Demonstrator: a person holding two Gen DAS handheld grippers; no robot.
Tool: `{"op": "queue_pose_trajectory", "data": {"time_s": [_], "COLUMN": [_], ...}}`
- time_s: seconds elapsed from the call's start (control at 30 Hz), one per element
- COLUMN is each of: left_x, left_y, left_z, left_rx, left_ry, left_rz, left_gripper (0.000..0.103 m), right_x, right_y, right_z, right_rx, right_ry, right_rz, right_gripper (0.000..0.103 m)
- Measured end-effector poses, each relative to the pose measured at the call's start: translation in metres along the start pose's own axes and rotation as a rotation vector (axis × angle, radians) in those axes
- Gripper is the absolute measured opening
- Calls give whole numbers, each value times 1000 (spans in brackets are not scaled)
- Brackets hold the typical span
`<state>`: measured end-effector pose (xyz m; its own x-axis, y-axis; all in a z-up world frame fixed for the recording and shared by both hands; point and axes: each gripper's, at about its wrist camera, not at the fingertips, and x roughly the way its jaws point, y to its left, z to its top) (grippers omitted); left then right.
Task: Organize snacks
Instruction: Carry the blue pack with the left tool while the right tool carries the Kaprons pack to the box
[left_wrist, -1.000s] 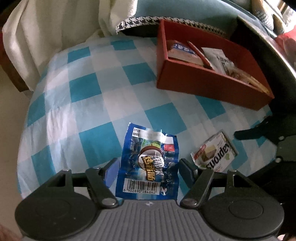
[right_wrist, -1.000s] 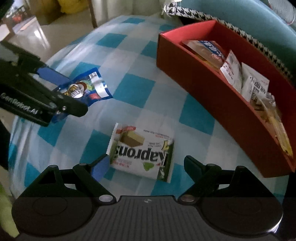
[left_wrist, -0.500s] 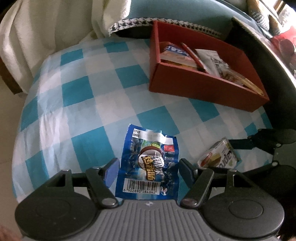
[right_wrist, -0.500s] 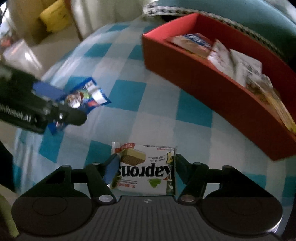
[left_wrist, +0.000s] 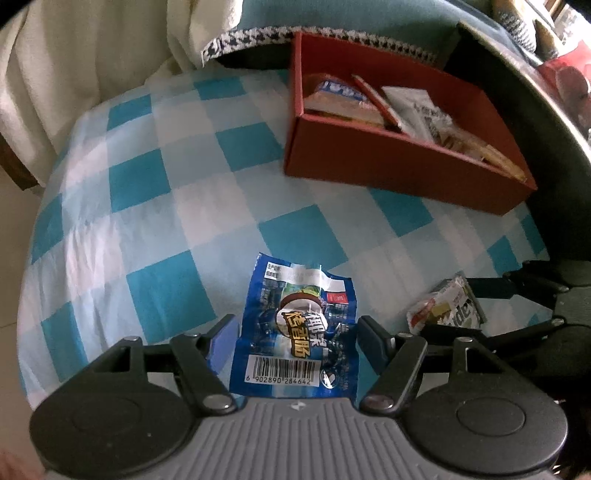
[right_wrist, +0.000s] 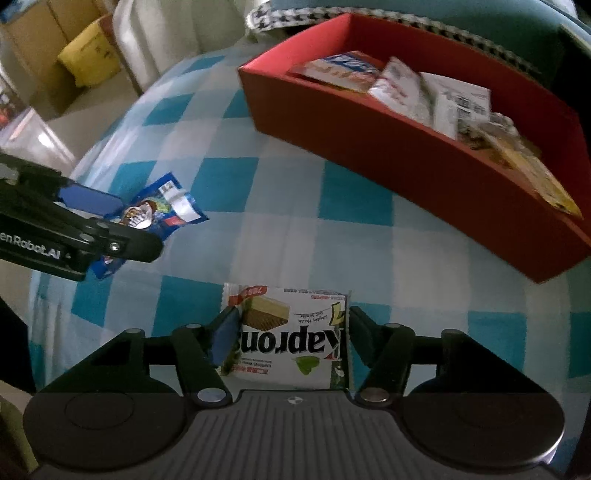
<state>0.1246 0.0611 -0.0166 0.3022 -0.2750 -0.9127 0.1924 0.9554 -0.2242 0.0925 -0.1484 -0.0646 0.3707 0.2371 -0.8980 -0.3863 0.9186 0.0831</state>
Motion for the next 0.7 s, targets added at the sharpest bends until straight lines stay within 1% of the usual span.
{"op": "queue_pose_trajectory", "data": {"time_s": [0.13,0.3,0.47,0.7], "left_x": [-5,-9,-11,-20], "left_y": [-5,-11,-12,-17], "left_z": [5,10,14,23], "left_rx": [9,21,17,25], "left_ry": [-20,-38,-49,-101], "left_rz": [-17,-17,-16,-10], "left_gripper": [64,64,64,64], "right_x": [-13,-27,-39,-51], "right_y": [-13,-23,-28,-36], "right_z": [0,6,13,18], "right_rx": [58,100,121,139], "right_ry": [-48,-102,-157,-206], "right_rz": [9,28,42,47], "right_gripper": [70,70,70,70]}}
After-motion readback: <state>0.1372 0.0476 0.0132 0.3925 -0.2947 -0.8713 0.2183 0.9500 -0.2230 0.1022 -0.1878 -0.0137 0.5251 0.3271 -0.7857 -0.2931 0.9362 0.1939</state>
